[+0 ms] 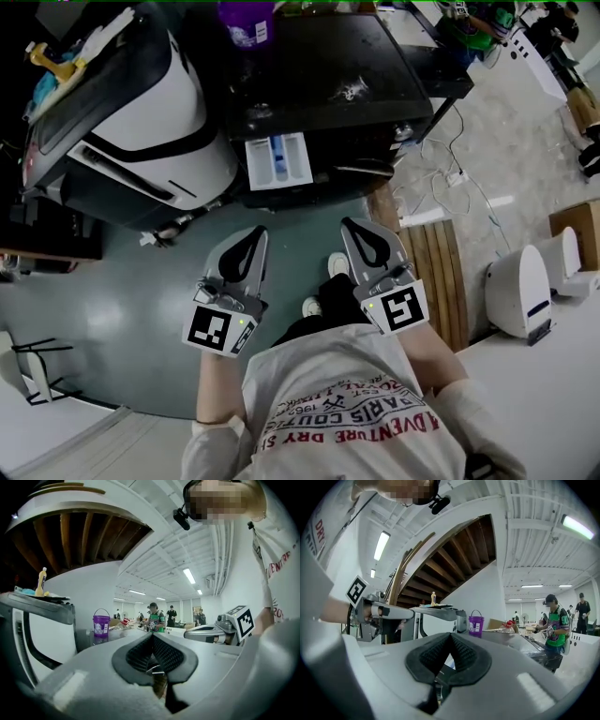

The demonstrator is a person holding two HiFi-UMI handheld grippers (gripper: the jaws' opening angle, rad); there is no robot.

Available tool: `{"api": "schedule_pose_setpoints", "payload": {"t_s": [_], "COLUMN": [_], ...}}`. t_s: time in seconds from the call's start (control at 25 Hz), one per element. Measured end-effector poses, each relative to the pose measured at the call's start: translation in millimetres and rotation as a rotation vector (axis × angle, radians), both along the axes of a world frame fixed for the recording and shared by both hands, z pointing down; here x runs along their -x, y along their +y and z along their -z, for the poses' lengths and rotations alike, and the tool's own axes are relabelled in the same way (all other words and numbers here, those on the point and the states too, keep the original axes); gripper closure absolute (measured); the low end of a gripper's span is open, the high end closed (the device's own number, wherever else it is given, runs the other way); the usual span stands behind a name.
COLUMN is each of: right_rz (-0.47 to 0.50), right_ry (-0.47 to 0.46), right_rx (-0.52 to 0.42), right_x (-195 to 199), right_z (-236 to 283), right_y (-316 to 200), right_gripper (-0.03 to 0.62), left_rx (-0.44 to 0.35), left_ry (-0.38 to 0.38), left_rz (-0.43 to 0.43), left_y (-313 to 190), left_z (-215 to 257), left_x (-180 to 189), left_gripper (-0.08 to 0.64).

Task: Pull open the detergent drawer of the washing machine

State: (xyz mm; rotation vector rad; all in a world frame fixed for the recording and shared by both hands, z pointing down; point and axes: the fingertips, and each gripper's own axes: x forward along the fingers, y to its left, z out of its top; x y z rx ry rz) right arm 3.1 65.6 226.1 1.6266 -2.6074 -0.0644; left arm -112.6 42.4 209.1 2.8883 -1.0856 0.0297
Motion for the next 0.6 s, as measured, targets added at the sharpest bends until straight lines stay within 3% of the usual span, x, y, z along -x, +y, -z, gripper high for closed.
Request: {"api": "schedule_pose_setpoints", "payload": {"t_s": [0.36, 0.6], "right_rz": [0.030, 0.037], "right_ry": [0.064, 0.034], "right_rx": [-0.002, 0.007], "right_x": [-1.6, -1.5], "right_z": [1.2, 3.2], "right_y": [0.8, -2.7], "right_gripper": [0.592, 0.592], "left_rx": [0.003, 0.010], "left_ry": [-0.034, -0.036], "left_rz": [0.035, 0.040], "left_y": [2.7, -0.8], "left_z": [4.5, 5.9], "left_x": [9.4, 7.9], "left_gripper": [0.560, 0.560]}}
